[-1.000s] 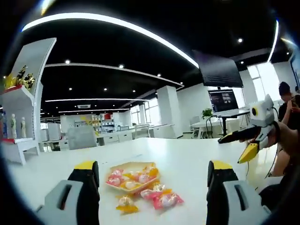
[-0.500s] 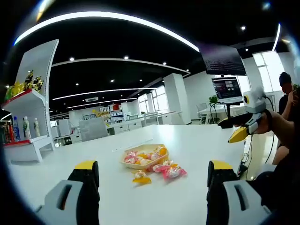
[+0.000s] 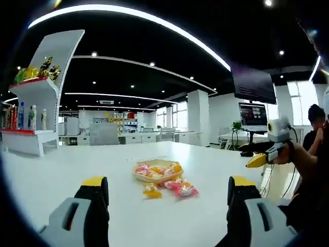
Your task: Pick up the marshmallows scattered on the table and place them into the bowl on the table
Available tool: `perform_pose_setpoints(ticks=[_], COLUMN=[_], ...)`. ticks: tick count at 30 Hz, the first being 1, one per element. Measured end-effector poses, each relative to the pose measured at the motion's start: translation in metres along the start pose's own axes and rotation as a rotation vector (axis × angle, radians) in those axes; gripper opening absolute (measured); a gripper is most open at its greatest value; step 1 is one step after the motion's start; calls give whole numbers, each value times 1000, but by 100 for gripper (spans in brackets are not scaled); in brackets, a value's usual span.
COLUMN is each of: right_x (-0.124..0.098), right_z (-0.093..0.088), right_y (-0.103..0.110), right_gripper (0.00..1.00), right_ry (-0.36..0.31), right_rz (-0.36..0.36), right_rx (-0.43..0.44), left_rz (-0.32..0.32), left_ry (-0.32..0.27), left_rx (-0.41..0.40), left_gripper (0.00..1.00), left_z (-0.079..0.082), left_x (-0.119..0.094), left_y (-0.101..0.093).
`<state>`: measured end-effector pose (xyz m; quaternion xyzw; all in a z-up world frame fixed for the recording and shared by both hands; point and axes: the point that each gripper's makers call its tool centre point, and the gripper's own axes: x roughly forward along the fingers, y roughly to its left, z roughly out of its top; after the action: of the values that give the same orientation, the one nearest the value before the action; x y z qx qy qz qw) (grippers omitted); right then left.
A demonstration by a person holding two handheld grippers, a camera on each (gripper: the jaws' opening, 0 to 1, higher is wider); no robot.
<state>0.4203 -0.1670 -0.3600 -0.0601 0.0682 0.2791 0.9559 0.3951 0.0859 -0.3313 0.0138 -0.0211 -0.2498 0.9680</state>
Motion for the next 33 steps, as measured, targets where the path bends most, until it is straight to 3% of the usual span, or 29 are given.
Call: perform_pose_setpoints(ticks=[9,11,12,15,27,33], right_x=[1,1,1,0,1,7], right_z=[-2,-3,-3,-4,-5,-1], right_y=[1,2,2,3,11,21], right_gripper=[94,94,94,94,94,95], right_ry=[5,8,9,9,8,4], right_rz=[2,6,6,8,31,57], right_rx=[2,-1,0,4,0,-16], left_rz=[-24,-42,-44,-26,-16,-14], left_ry=[28,14,23,18,33,32], left_rx=[8,-87,-90,-33,-2,38], left_gripper=[95,95,95,95,95,95], left_z=[-9,-8,-9,-8,-15,-11], left_x=[2,4,4,5,4,4], left_y=[-6,-8,-8,-6,-6,-6])
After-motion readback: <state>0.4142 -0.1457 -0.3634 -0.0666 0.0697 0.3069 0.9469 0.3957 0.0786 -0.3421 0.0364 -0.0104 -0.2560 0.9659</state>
